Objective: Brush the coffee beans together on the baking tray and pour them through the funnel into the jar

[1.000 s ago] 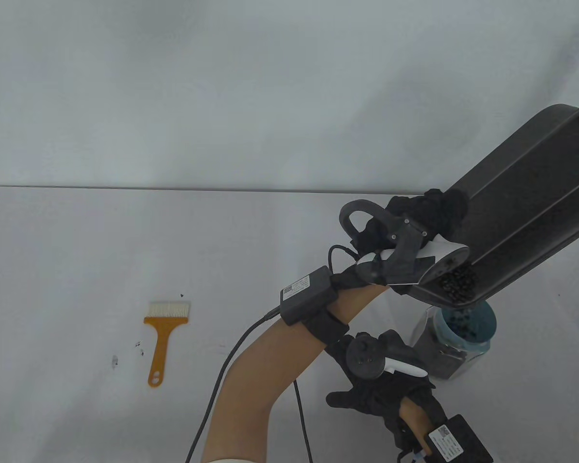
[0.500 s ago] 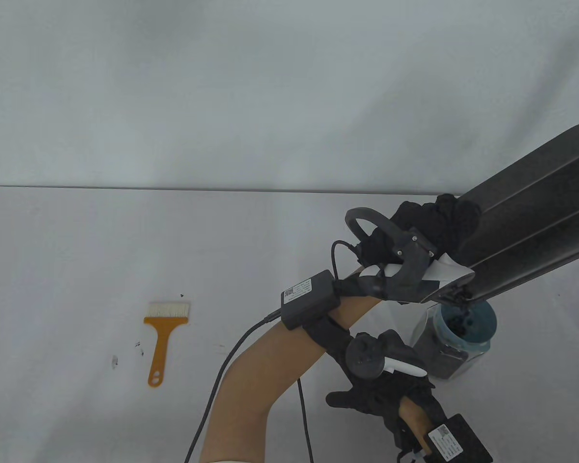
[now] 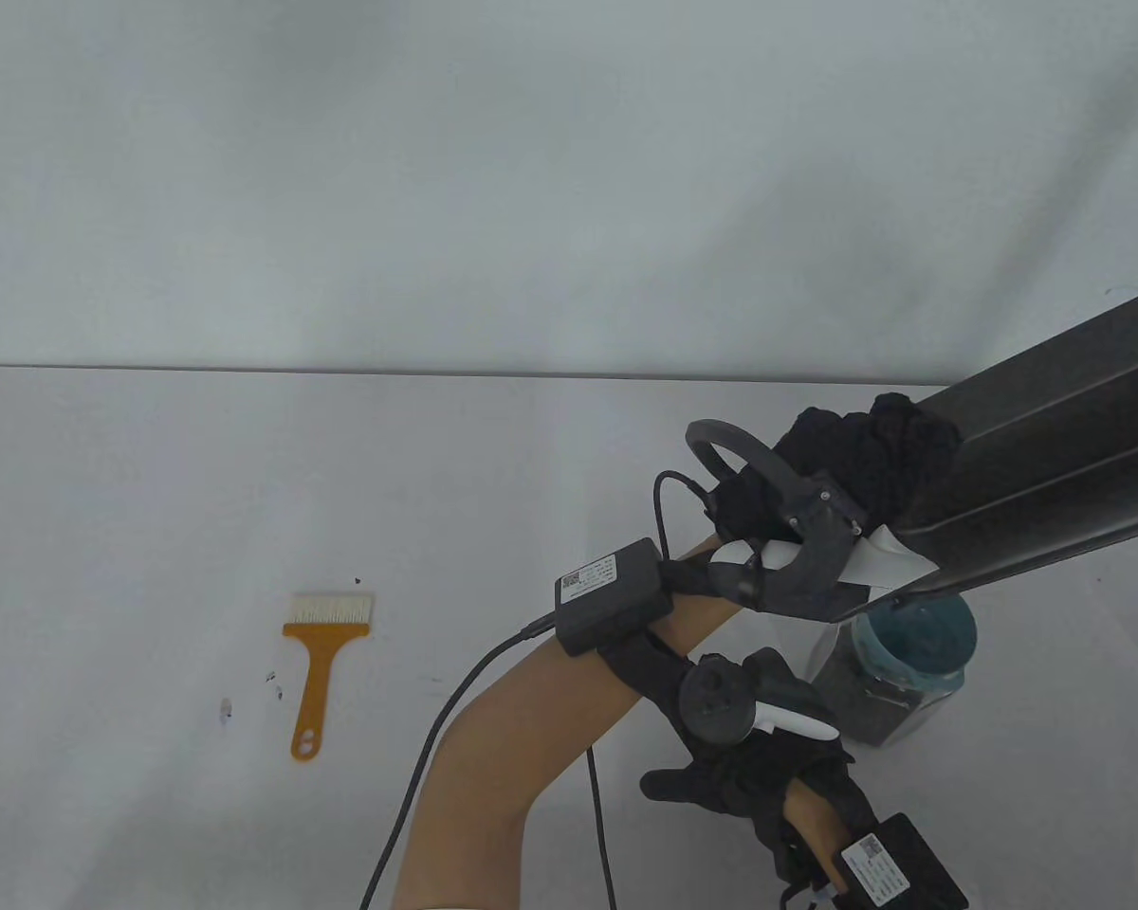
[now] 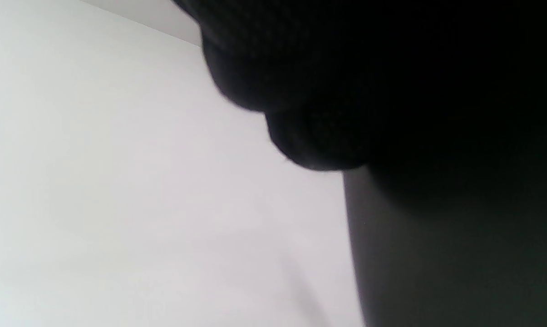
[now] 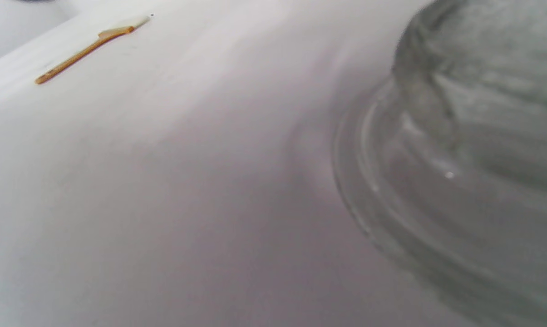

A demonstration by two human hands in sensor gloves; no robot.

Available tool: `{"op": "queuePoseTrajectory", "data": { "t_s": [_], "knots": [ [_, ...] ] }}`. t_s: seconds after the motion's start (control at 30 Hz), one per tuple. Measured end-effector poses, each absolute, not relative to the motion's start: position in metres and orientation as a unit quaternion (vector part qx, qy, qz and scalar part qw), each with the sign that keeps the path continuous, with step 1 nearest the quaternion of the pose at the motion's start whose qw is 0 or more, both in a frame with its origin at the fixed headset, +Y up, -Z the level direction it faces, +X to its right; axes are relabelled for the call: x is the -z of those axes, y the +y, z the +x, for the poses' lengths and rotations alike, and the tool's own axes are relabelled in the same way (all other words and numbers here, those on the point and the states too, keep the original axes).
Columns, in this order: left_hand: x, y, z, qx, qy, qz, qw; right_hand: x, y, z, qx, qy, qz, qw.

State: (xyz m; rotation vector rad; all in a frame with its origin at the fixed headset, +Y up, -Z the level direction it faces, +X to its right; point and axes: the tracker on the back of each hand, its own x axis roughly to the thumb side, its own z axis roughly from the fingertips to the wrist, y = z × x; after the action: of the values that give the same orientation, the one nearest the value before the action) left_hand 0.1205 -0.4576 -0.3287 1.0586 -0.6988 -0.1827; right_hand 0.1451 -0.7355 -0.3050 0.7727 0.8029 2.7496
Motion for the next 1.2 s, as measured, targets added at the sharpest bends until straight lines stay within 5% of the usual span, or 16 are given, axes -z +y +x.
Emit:
{"op": "queuePoseTrajectory", "data": {
  "t_s": [0.33, 0.63, 0.9, 1.2],
  "knots": [
    [0.343, -0.454, 0.101, 0.032, -0.283, 0.461, 0.841, 0.305, -0.736, 0.145, -0.922, 0.274, 0.260, 0.087],
    [0.369, -0.459, 0.042, -0.089, -0.197, 0.366, 0.905, 0.305, -0.738, 0.146, -0.918, 0.285, 0.261, 0.095],
    [0.386, -0.483, -0.065, -0.250, -0.106, 0.237, 0.933, 0.306, -0.742, 0.149, -0.913, 0.300, 0.257, 0.101],
    [0.374, -0.559, -0.193, -0.364, -0.007, 0.084, 0.928, 0.307, -0.744, 0.150, -0.915, 0.302, 0.250, 0.095]
  ]
}}
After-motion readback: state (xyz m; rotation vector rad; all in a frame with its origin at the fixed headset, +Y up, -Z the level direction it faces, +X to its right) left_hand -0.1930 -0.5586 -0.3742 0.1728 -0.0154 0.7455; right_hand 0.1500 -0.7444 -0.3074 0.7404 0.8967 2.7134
